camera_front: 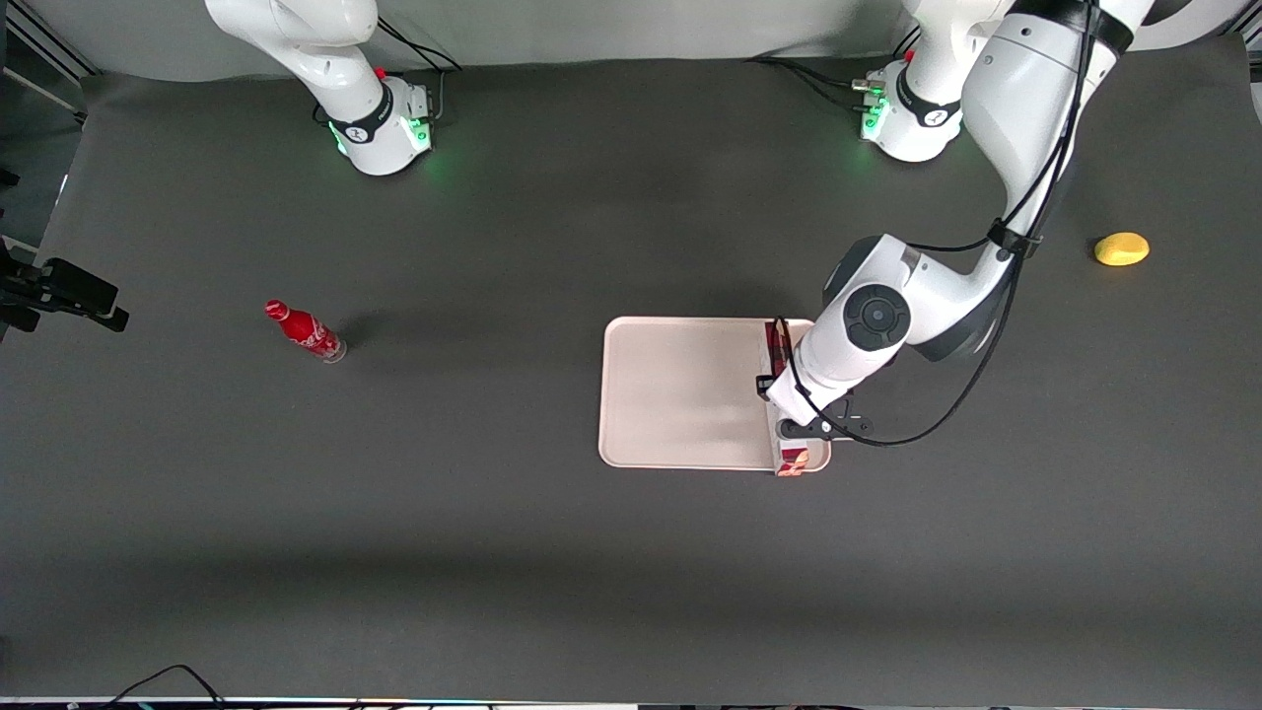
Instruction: Place red cookie box on tray
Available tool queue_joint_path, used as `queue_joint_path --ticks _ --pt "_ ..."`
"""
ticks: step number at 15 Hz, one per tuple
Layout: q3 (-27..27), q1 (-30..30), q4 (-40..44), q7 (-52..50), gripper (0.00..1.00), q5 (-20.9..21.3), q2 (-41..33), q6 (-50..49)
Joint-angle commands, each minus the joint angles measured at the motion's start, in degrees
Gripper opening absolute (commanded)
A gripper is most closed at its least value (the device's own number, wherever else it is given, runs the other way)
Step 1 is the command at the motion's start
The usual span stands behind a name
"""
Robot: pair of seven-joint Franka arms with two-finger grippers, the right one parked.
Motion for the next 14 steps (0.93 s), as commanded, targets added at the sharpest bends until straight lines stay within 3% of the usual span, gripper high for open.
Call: queue_joint_path --ticks 1,8,14 --pt "0.5 -0.4 0.3 -1.1 1.00 1.3 0.1 0.5" --pt "0.5 -0.3 1.6 -0.9 1.00 1.3 -2.3 -1.3" --pt "2.3 0.5 6.8 8.9 1.00 0.4 -15.5 -22.2"
